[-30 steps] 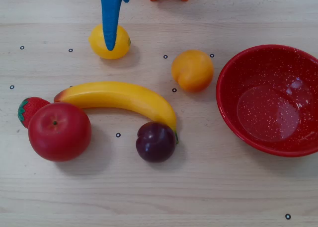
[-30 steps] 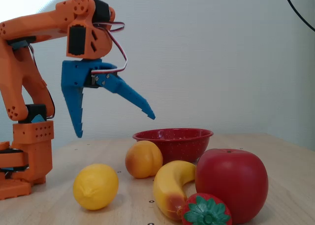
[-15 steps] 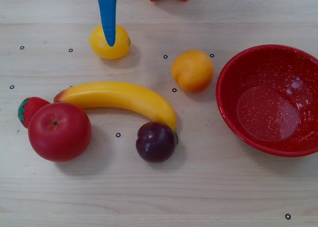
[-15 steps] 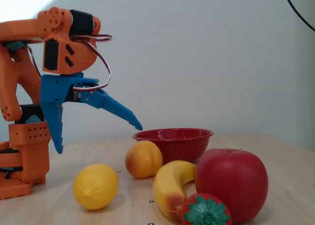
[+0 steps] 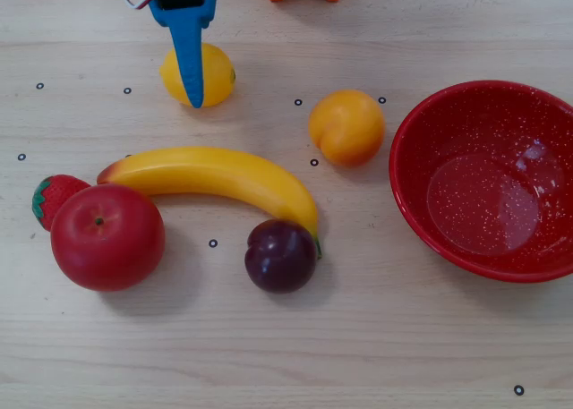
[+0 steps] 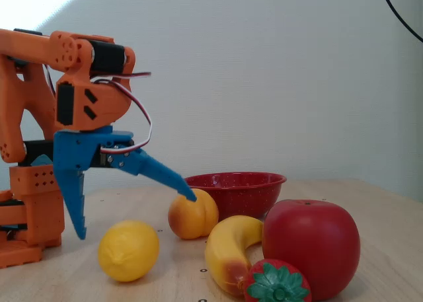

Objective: Put the lemon in the red bowl.

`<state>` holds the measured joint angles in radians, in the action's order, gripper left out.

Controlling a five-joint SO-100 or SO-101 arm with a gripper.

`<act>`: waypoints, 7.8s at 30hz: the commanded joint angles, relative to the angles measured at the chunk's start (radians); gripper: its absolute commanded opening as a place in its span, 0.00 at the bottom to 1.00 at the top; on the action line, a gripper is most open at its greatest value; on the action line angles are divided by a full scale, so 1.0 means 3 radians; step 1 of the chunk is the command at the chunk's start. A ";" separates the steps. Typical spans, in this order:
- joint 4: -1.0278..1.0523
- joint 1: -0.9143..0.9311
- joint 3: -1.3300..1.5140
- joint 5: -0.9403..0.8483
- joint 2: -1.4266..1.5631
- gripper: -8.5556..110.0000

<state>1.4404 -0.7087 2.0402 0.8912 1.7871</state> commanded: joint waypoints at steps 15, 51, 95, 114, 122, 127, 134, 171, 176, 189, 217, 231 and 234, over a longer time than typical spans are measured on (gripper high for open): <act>-0.0261 -0.0046 0.0128 0.0164 -0.0010 0.60; -0.0895 0.0174 0.0271 -0.0010 -0.0435 0.60; -0.0803 0.0036 0.0276 -0.0148 -0.0409 0.50; -0.0798 0.0020 0.0261 -0.0194 -0.0404 0.39; -0.0787 0.0010 0.0281 -0.0174 -0.0383 0.27; -0.0670 0.0010 0.0302 -0.0133 -0.0291 0.09; -0.0020 0.0000 0.0000 -0.0240 0.0036 0.07; 0.0562 0.2925 -0.2398 -0.3068 0.0302 0.07; 0.0077 0.3395 -0.2163 -0.3134 0.0378 0.07; -0.1585 0.4208 -0.1150 -0.2557 0.0240 0.07; -0.2260 0.4147 -0.1595 -0.2439 -0.0828 0.34; -0.1355 0.3482 -0.1739 -0.2710 0.0271 0.07; -0.1258 0.3272 -0.1437 -0.2730 0.0675 0.07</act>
<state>1.0538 0.3191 1.6199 0.0982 1.8623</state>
